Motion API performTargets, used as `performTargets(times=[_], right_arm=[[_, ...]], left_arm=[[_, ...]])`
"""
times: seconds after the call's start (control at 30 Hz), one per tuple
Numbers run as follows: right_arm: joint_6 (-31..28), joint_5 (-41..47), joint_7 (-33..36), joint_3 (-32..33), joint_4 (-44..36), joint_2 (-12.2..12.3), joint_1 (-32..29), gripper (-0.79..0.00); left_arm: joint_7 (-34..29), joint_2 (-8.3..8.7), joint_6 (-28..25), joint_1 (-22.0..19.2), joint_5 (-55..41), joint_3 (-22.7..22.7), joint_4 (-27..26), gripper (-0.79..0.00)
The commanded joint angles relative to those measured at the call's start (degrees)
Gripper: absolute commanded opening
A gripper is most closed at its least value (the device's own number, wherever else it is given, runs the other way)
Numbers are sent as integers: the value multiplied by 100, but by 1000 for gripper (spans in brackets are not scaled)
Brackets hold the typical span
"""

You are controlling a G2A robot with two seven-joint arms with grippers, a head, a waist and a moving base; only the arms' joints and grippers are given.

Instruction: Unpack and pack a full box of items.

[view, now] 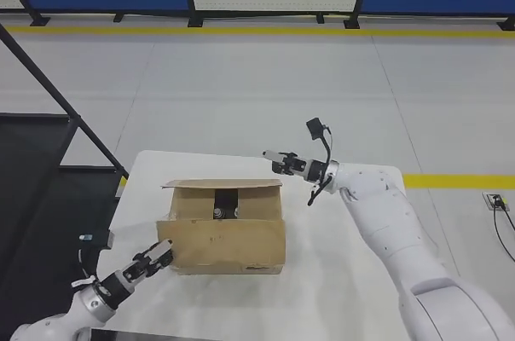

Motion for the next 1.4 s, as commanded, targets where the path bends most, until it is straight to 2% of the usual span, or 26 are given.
performTargets(times=[0.0,0.13,0.23,0.37,0.57,0.63,0.77,1.07,1.37], right_arm=[[-12,-16,3,-31,-135,-6,-8,0],[86,-62,156,-111,-405,-11,-36,0],[402,-23,474,-152,-527,-4,-39,0],[1219,127,1061,-206,-725,-1,-62,0],[2703,262,990,-214,-995,4,-175,0],[3007,347,977,-206,-1116,1,-224,0],[3222,456,1200,-153,-1285,50,-364,0],[3406,505,1239,-25,-1827,190,-892,0],[3402,688,1347,221,-2624,363,-1550,0]], left_arm=[[160,-6,80,-39,150,113,-47,0],[343,-10,207,-116,301,231,-72,0],[426,-10,286,-172,398,290,-67,0],[577,-14,387,-259,540,411,-58,0],[799,-25,752,-424,754,618,-73,0],[906,-29,853,-481,877,684,-92,0],[1044,-39,972,-581,1054,840,-99,0],[1278,-63,1244,-887,1324,1111,-9,0],[1294,-80,1348,-1107,1500,1348,80,0]])
